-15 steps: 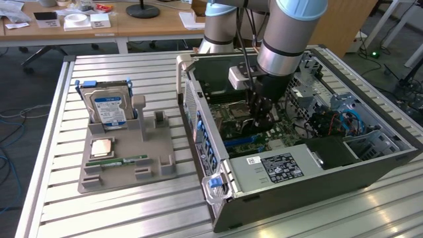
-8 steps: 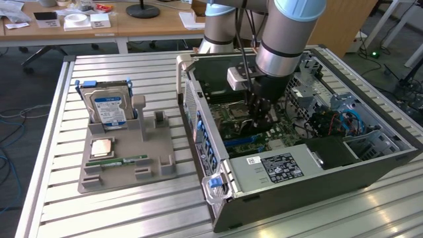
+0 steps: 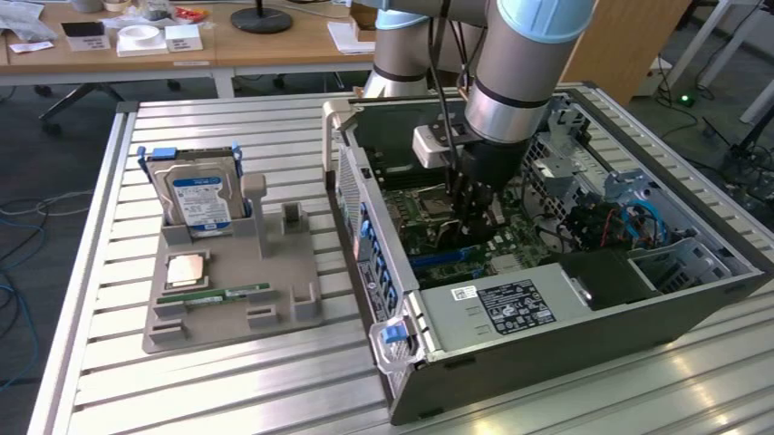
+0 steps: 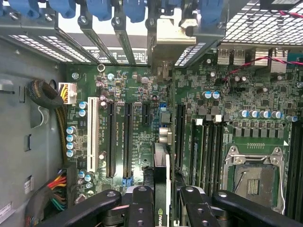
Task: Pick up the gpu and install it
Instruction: 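Insert the gpu into the slot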
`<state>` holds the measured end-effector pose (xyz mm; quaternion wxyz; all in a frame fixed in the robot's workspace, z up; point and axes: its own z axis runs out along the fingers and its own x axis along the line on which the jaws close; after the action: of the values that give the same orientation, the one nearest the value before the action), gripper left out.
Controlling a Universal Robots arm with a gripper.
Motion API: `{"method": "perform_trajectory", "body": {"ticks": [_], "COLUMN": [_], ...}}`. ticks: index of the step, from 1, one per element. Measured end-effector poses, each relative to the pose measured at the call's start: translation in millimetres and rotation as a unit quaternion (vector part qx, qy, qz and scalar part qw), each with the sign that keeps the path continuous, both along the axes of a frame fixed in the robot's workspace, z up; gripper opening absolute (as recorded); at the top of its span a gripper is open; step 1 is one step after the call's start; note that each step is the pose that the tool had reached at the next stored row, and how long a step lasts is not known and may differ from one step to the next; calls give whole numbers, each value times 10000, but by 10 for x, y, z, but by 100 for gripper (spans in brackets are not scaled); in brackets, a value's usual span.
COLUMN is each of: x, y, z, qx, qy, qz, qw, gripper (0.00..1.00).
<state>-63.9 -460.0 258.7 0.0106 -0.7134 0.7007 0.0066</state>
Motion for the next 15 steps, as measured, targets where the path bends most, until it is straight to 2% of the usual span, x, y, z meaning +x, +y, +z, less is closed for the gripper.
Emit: {"method": "perform_trajectory", "body": {"ticks": [15], "x": [-58], "y": [1], "z": [-24], "qx": [0], "qy": [-1], "qz": [0], "qw": [10000], "gripper": [26]}}
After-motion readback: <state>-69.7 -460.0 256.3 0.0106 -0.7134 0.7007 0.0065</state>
